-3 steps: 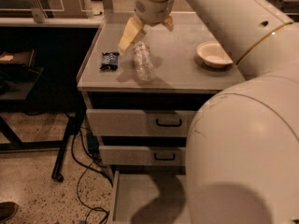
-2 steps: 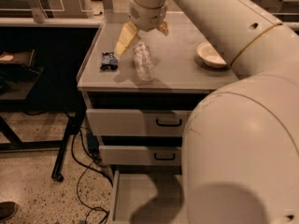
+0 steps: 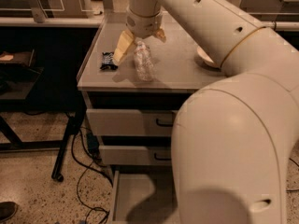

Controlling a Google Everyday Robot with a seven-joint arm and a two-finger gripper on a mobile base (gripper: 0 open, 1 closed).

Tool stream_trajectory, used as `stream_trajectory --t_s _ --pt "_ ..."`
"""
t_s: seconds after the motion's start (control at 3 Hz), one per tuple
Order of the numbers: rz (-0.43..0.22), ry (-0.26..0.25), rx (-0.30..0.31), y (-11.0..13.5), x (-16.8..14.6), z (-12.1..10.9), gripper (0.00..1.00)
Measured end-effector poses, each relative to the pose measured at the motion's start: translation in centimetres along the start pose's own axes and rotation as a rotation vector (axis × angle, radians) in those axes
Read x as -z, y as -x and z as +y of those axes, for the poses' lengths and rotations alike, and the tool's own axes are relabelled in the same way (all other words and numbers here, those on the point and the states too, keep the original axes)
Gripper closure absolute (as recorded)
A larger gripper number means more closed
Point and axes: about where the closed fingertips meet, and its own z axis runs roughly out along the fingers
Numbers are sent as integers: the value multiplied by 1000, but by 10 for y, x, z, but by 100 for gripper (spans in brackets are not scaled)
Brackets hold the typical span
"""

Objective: Place water bottle into bottom drawer

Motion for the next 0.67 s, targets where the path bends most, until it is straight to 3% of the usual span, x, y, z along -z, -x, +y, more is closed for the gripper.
stream_trajectory --t_s 0.67 --pt "29 -4 -35 8 -31 -14 0"
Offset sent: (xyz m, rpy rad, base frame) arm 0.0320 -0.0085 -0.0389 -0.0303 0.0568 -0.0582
